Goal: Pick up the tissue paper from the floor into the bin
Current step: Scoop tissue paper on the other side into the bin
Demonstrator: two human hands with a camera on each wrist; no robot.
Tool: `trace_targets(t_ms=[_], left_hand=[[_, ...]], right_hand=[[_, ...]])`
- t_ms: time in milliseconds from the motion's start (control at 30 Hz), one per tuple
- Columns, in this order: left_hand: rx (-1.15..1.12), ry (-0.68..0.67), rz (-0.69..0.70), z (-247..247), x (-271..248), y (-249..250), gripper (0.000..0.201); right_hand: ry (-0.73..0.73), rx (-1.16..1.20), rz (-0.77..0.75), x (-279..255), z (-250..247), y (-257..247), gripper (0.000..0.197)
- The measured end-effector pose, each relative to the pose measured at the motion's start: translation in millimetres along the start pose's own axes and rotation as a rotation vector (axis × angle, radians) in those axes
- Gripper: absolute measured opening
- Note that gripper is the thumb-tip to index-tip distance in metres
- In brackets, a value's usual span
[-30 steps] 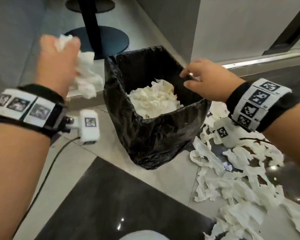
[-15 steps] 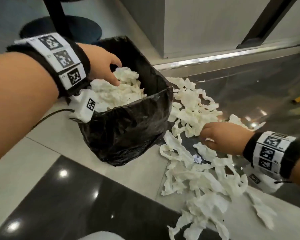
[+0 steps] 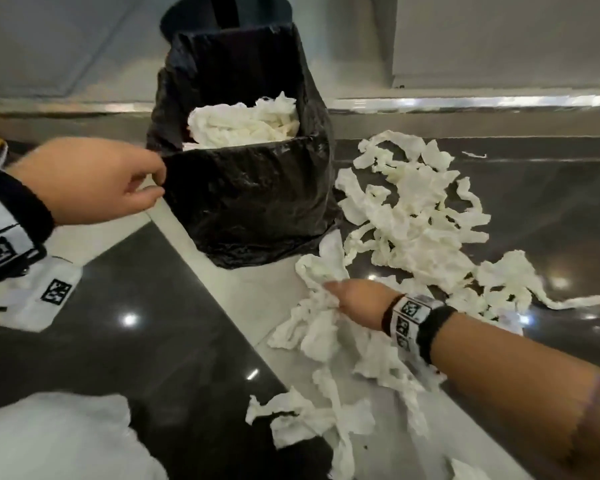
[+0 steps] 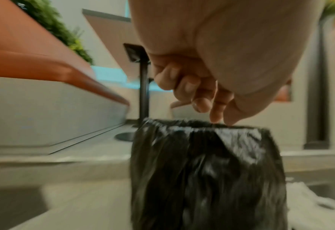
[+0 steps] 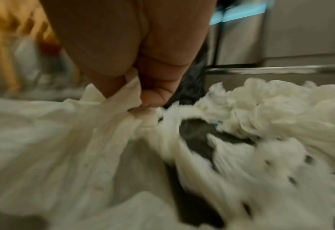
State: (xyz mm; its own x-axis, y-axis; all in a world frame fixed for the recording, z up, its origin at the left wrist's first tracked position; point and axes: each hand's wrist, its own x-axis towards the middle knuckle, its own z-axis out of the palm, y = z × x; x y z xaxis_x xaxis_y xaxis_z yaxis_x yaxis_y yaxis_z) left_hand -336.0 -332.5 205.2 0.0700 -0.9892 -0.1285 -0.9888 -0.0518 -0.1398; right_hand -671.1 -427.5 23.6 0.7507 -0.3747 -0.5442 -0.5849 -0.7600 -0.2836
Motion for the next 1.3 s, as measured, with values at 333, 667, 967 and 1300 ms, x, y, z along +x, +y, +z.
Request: trace_targets(t_ms=[333,667,967,1300], left_hand=[[0.136,-0.505,0.259,55,6,110,0.024],[0.061,-0.573,1.008,202,-55,226,0.087],[0.086,-0.62,0.932,234,-57,224,0.053],[-0.113,-0.558,0.545,215,-49,184,0.027]], right_hand=[[0.38,0.361,0.106,-24,-30,4,0.048],[0.619,0.751,0.269,-91,-31,12,0.016],[0.475,0.744,0.384,-131,3,29,0.045],[-0.501,-0.17,-0.077,-167,119,37,0.057]])
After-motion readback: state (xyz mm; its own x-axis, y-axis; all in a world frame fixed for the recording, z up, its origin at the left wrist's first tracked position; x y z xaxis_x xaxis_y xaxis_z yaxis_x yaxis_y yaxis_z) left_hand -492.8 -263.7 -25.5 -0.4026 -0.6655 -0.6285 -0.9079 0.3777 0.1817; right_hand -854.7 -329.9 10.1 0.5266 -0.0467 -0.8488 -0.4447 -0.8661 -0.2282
